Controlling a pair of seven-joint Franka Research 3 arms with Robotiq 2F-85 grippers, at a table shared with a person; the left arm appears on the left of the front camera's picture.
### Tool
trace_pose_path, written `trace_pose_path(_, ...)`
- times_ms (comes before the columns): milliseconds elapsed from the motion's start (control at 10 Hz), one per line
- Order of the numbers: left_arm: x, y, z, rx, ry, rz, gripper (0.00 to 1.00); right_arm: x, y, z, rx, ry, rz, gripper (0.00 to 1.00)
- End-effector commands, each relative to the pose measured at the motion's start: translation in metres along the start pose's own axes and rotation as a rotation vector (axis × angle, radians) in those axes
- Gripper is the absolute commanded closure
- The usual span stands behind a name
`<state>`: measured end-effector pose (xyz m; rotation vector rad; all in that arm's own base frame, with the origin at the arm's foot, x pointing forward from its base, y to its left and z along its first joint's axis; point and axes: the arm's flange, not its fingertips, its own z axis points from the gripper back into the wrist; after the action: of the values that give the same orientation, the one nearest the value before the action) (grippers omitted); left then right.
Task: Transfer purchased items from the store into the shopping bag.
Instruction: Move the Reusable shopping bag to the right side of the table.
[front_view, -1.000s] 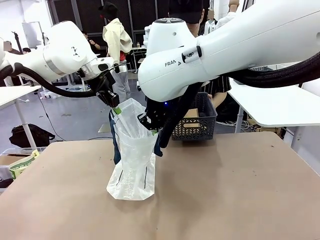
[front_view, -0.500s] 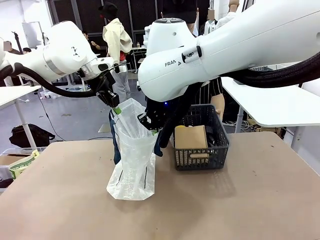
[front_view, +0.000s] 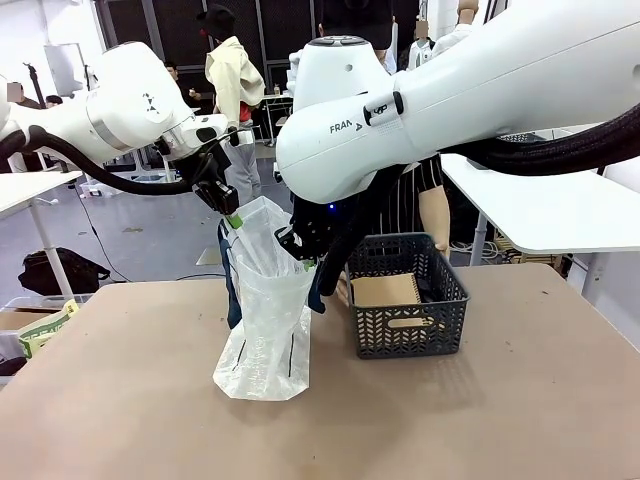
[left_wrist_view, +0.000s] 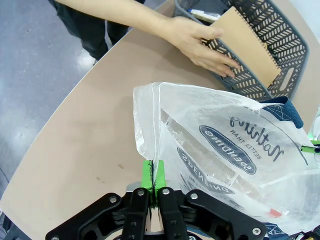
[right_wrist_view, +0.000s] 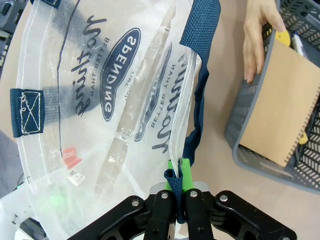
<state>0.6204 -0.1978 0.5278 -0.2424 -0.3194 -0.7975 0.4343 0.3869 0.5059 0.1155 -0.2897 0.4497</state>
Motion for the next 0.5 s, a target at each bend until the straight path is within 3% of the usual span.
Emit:
trace_pose_path(0, -0.0055, -0.0011, 0.0015, 0.01, -0.004, 0.004, 1.0, -0.0007, 0.0001, 0.0018, 0.001, -0.002, -0.002, 1.0)
trace_pose_path(400, -0.0055, -0.0011, 0.0015, 0.01, -0.004, 0.004, 1.0, -0.0007, 0.0001, 0.0018, 0.001, -0.002, -0.002, 1.0)
